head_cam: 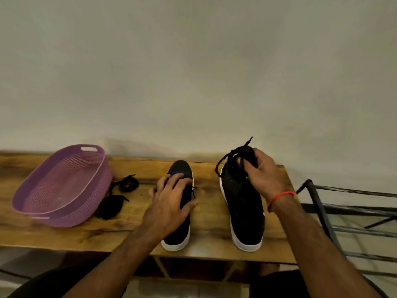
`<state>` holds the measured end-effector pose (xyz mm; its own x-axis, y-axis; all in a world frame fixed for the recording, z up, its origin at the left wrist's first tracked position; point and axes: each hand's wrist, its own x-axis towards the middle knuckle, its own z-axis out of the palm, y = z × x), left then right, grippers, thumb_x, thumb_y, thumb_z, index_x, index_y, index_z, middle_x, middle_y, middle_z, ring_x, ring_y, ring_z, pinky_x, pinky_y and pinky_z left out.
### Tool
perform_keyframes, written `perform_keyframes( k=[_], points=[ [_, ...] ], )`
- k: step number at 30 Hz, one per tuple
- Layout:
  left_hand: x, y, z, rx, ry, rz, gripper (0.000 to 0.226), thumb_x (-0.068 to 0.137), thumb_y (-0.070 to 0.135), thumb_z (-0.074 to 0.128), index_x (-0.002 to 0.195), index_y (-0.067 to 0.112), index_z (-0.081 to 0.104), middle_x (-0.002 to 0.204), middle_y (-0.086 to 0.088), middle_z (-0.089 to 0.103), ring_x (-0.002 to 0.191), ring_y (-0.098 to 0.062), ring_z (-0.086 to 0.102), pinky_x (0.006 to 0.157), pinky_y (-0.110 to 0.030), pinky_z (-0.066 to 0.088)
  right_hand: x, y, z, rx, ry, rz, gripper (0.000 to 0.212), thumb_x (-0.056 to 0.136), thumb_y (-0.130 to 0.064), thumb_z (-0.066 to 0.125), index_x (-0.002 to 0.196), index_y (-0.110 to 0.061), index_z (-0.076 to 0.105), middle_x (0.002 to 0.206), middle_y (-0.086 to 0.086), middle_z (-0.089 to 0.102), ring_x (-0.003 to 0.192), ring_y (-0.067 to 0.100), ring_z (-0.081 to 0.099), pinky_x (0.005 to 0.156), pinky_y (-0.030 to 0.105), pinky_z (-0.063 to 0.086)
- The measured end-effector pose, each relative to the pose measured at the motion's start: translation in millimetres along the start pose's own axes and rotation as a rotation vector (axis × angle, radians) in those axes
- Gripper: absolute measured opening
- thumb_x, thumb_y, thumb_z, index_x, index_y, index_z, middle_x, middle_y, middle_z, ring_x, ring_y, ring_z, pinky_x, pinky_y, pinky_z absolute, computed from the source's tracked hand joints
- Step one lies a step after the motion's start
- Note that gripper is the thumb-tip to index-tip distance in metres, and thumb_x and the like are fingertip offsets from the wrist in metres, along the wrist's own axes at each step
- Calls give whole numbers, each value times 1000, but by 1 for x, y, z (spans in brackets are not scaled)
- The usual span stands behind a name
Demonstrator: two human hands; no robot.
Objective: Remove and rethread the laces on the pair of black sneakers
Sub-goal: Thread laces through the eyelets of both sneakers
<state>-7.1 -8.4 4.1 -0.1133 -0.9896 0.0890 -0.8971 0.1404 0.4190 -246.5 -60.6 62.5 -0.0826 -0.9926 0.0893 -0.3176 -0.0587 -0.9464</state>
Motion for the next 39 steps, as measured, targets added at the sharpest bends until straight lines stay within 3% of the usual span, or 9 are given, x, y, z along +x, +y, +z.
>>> perform_keyframes(
  k=[4, 8, 11, 16, 22, 27, 31, 34, 39],
  points=[
    [-2, -13, 11, 69, -195, -148, 59, 97, 56, 52, 151, 46, 31, 168, 11, -12, 154, -35, -5, 116, -69, 23, 3, 23, -20, -273, -181, 160, 17, 98, -16, 59, 113, -21, 65, 101, -7, 64, 93, 8, 59, 67, 9, 43],
    [-1, -19, 12, -29, -209, -172, 59, 96, 53, 57, 151, 43, 37, 168, 10, -7, 149, -34, 26, 110, -53, 43, 5, 52, -4, -368, -278, 316, 11, 95, -16, 63, 96, -26, 67, 99, -1, 69, 102, 23, 63, 73, 26, 49],
    [-1, -22, 11, -37, -205, -201, 63, 95, 51, 59, 153, 41, 35, 169, 7, 0, 145, -30, 36, 107, -47, 48, 5, 57, 12, -518, -257, 300, 21, 94, -18, 64, 115, -20, 68, 120, 5, 67, 114, 27, 59, 98, 33, 46],
    [-5, -29, -1, -13, -196, -249, 64, 94, 47, 61, 153, 39, 37, 166, 2, 16, 141, -25, 42, 105, -39, 48, -15, 48, 47, -558, -362, 200, 26, 97, -17, 60, 123, -18, 65, 134, -3, 56, 122, 23, 53, 103, 30, 40],
    [-16, -44, -24, 87, -228, -327, 65, 96, 45, 59, 155, 35, 35, 166, -2, 18, 144, -24, 36, 106, -37, 45, -49, 43, 88, -497, -405, 94, 24, 96, -17, 59, 119, -17, 66, 134, -3, 53, 122, 21, 52, 108, 35, 43],
    [-19, -40, -22, 137, -32, -177, 49, 102, 50, 45, 148, 35, 44, 169, 1, 7, 154, -31, 9, 114, -60, 33, -48, 28, 82, -324, -369, 141, 18, 96, -22, 62, 113, -23, 68, 111, -5, 68, 106, 14, 63, 85, 24, 52],
    [-9, -13, -12, -246, 8, 7, 53, 100, 60, 33, 137, 33, 60, 156, 13, 40, 152, -14, 15, 121, -53, 17, -28, 14, 58, -116, -351, 76, 15, 93, -17, 67, 104, -25, 74, 100, -4, 75, 100, 15, 69, 92, 42, 56],
    [-1, 3, -5, -597, -5, -9, 28, 96, 47, 61, 110, 27, 74, 113, 15, 72, 117, -3, 61, 103, -40, 51, -23, 8, 50, -106, -395, 44, 17, 95, -15, 64, 105, -25, 74, 98, -3, 76, 95, 15, 71, 88, 43, 59],
    [8, 2, -7, -886, 133, -199, 14, 92, 30, 69, 97, 17, 73, 91, 2, 76, 90, -13, 71, 84, -31, 57, -17, -3, 36, 121, -379, 187, 18, 98, -9, 59, 108, -19, 70, 100, 11, 73, 72, 24, 73, 61, 34, 62]
  ],
)
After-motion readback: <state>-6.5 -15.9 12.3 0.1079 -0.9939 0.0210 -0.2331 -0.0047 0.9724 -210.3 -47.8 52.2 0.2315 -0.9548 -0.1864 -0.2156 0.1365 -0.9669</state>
